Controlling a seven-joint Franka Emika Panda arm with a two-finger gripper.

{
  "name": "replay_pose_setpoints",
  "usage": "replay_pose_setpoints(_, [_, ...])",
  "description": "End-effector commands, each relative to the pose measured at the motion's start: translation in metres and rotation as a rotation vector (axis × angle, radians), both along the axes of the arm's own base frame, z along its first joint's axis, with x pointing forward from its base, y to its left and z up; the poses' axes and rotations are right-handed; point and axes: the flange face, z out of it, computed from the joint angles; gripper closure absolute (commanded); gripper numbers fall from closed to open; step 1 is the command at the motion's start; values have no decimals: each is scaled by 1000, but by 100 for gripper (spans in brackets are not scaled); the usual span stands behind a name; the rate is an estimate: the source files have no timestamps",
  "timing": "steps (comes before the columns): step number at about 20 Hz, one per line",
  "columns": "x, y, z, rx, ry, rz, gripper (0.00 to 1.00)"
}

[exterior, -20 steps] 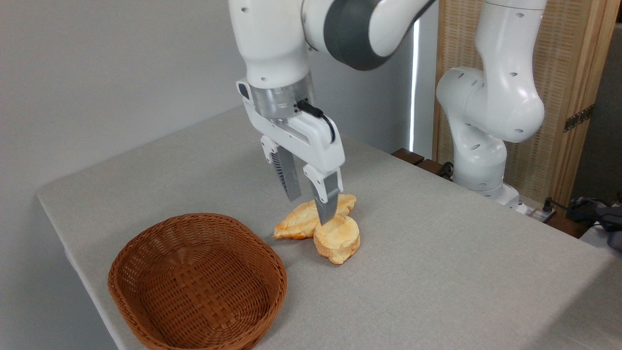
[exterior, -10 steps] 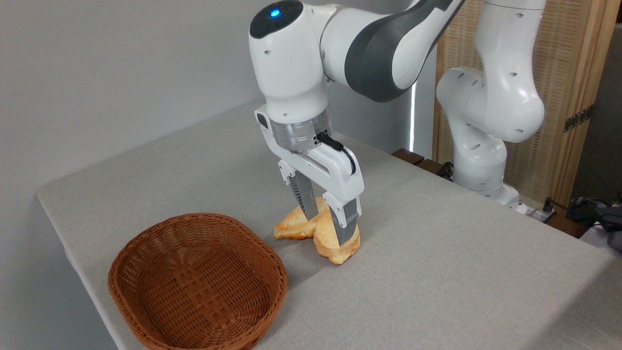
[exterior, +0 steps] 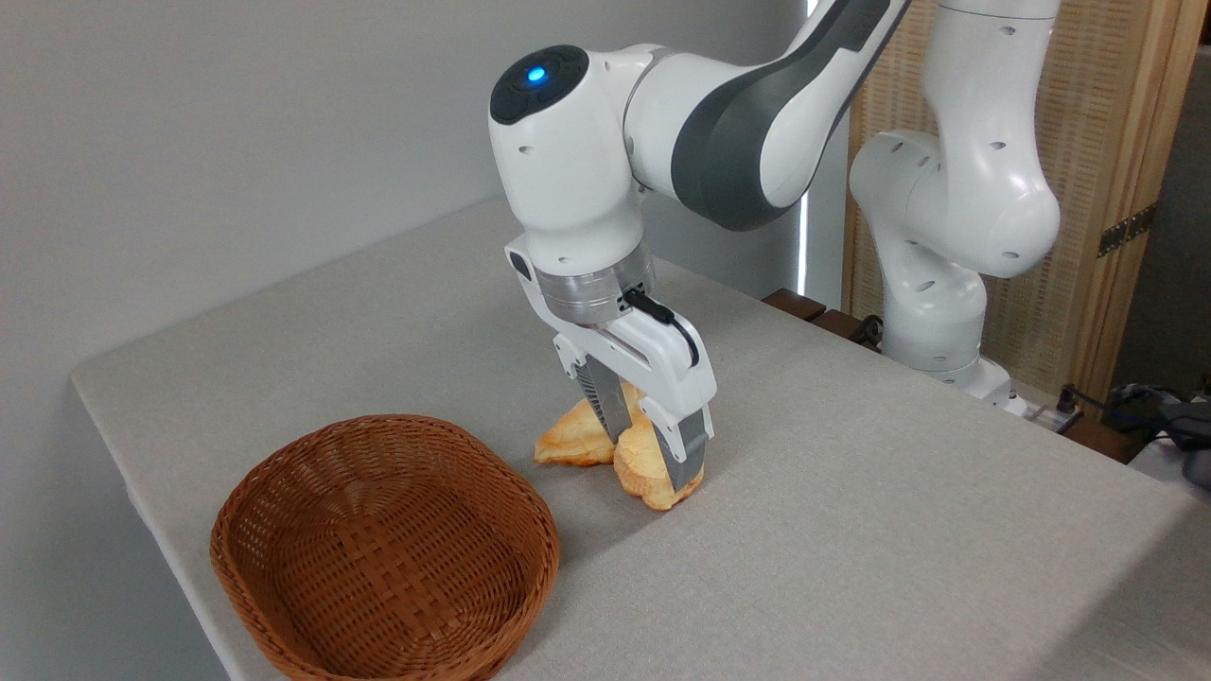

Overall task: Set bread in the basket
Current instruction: 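Close the gripper on the round bun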

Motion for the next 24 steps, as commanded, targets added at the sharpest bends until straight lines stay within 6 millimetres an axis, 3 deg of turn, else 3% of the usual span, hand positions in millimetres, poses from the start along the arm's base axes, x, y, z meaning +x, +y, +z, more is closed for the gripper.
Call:
replay_pose_setpoints(1, [-5, 2, -7, -2, -7, -10, 0])
replay_pose_setpoints(4, [-5, 2, -8, 2, -14, -14, 1])
replay_pose_setpoints(7, [-4, 4, -7, -4, -25, -7, 40])
replay_pose_setpoints(8, [-4, 4, -7, -4, -25, -6, 46])
replay_pose_setpoints(17, [-3, 4, -6, -3, -25, -6, 45])
replay_pose_setpoints(24, [6, 8, 28, -9, -85, 0, 44])
